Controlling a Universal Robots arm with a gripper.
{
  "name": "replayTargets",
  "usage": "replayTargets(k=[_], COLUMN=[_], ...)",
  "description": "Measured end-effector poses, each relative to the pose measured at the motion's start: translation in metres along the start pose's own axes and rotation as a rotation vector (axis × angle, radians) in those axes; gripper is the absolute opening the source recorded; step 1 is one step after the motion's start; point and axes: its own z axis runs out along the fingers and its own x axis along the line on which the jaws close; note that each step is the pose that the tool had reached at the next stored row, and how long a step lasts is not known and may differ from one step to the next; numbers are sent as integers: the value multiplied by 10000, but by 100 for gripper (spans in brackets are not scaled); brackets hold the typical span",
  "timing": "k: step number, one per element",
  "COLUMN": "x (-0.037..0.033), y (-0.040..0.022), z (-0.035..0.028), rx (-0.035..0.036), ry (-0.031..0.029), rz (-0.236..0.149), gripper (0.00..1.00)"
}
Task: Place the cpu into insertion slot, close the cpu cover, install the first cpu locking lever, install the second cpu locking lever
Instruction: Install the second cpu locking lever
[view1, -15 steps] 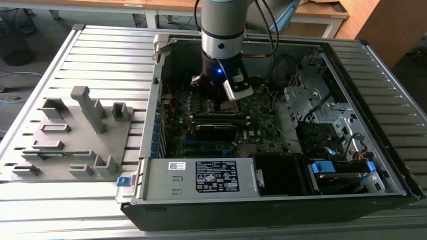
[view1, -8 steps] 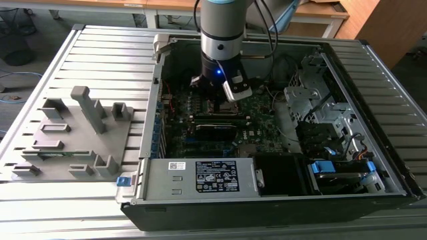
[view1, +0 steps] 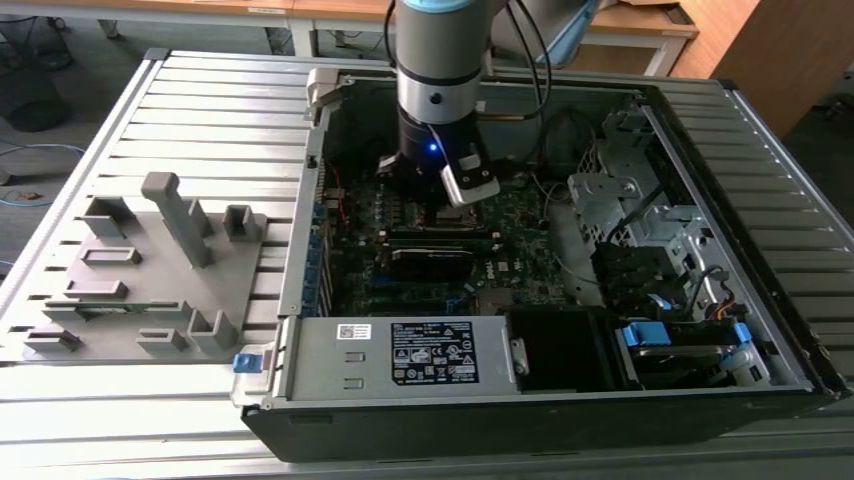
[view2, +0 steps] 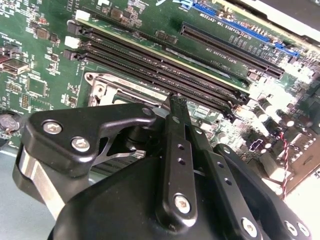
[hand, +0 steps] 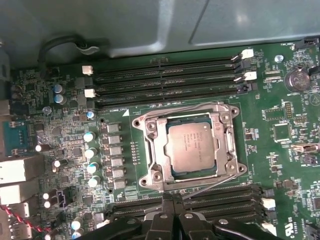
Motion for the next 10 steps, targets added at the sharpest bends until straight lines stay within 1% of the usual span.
replayTargets(k=[6, 10], x=[76, 96], y=[-12, -15], z=[43, 66], rx=[-1, -1], ry=[0, 0], rz=[0, 0], gripper=[11, 11])
